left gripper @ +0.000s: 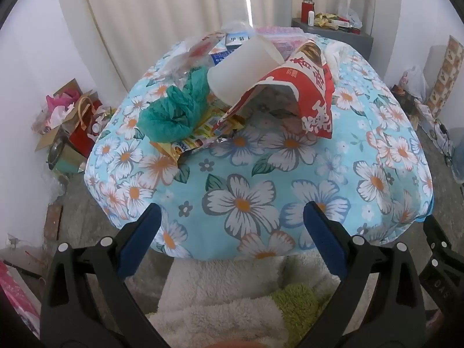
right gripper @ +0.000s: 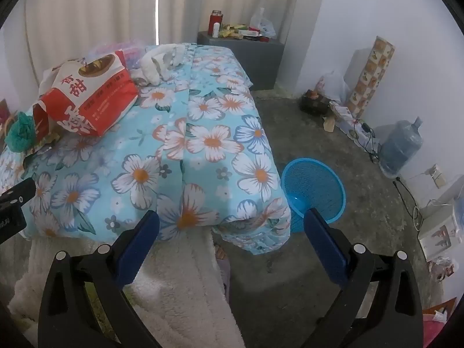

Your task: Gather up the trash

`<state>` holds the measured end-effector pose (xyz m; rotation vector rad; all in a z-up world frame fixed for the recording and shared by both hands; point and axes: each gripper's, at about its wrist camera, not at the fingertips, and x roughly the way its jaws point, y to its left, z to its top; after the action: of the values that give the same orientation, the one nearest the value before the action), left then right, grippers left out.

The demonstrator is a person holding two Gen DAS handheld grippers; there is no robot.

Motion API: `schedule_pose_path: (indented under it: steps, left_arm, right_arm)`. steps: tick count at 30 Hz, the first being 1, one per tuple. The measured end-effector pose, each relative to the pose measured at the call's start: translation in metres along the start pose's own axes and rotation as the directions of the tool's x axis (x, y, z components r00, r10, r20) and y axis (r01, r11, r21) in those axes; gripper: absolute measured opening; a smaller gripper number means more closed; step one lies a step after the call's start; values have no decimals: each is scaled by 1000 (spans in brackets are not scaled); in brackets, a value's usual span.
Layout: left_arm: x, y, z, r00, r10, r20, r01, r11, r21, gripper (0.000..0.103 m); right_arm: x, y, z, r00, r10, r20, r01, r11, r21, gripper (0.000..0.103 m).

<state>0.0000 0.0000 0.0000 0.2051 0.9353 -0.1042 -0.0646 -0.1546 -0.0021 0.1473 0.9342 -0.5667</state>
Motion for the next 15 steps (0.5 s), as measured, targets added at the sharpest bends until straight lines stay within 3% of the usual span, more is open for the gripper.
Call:
schedule_pose_path:
  steps: [15]
  left_arm:
    - [0,0,0,1000,2,-3,-2,1000,0,94]
  right_arm:
    - [0,0,1,1000,0,0,0,1000,1,97]
